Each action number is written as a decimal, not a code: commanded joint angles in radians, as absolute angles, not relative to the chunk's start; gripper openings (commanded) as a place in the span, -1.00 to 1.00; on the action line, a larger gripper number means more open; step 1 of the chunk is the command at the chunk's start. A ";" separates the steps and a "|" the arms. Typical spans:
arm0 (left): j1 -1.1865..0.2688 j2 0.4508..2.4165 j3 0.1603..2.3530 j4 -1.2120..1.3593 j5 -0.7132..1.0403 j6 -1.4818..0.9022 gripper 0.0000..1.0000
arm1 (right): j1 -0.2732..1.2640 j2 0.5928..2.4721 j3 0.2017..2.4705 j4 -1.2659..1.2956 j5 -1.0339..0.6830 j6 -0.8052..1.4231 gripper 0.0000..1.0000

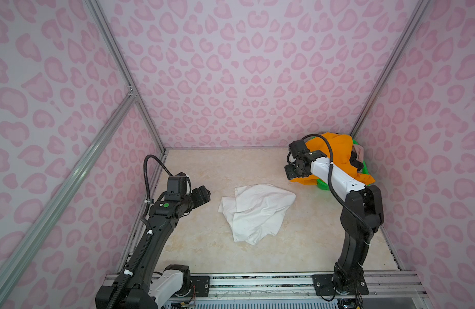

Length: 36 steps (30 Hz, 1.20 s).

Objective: Fold and stack the mixed laundry pile

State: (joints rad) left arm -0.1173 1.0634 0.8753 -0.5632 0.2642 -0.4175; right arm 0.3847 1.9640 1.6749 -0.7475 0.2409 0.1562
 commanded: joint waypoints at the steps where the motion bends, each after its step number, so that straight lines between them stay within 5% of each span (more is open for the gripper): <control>1: -0.120 1.059 0.870 -0.528 0.287 -0.432 0.70 | 0.378 2.048 1.706 -0.721 0.316 0.213 0.51; 6: -0.122 1.035 0.865 -0.534 0.279 -0.434 0.70 | 0.365 2.171 1.744 -0.720 0.330 0.250 0.49; 11: -0.122 1.033 0.858 -0.538 0.275 -0.437 0.69 | 0.342 2.247 1.773 -0.720 0.295 0.260 0.25; 23: -0.123 1.033 0.854 -0.537 0.258 -0.449 0.68 | 0.272 2.240 1.767 -0.728 0.208 0.286 -0.97; 36: -0.125 1.069 0.874 -0.512 0.265 -0.465 0.66 | 0.158 1.911 1.906 -0.721 0.346 0.203 -1.00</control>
State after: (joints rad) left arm -0.1246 1.0584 0.8593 -0.5468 0.2607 -0.4568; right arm 0.2035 1.9461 1.8748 -0.7250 0.2413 0.2050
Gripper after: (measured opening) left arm 0.834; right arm 0.063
